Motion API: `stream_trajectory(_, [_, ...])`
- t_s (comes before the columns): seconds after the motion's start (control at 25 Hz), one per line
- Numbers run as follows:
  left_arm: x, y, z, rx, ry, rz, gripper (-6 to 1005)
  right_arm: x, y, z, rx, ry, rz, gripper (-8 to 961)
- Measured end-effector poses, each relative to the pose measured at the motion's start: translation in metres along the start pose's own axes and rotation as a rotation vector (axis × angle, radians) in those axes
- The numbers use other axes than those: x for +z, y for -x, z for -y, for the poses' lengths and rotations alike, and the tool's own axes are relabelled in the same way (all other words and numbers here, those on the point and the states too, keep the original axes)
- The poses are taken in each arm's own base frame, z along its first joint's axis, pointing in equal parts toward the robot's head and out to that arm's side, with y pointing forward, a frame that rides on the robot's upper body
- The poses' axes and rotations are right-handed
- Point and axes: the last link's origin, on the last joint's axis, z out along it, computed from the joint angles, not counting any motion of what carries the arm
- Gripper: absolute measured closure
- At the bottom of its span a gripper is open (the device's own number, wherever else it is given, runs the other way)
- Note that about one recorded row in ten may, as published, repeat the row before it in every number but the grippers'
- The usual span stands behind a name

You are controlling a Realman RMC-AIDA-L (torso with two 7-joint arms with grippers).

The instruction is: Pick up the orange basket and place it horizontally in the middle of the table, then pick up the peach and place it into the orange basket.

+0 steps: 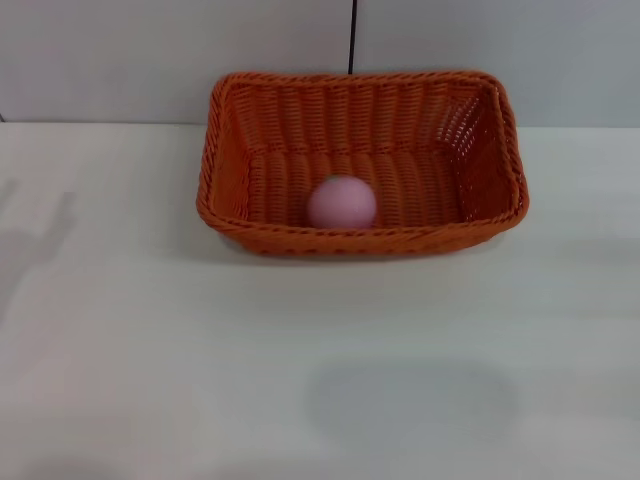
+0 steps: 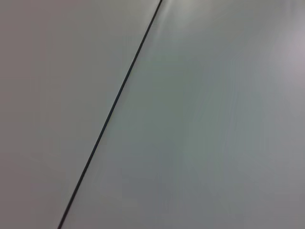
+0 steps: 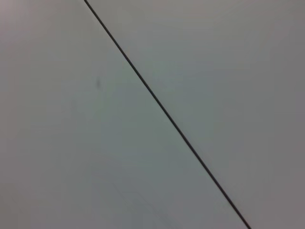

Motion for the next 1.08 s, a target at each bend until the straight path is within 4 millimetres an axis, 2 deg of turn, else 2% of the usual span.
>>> stream_trajectory(0.36, [0.007, 0.008, -0.009, 0.119, -0.032, -0.057, 140, -0.005, 0.004, 0.005, 0.006, -0.040, 0.035, 408])
stream_trajectory(1.08, [0.012, 0.009, -0.010, 0.087, -0.053, -0.090, 140, -0.004, 0.002, 0.004, -0.017, -0.072, 0.084, 409])
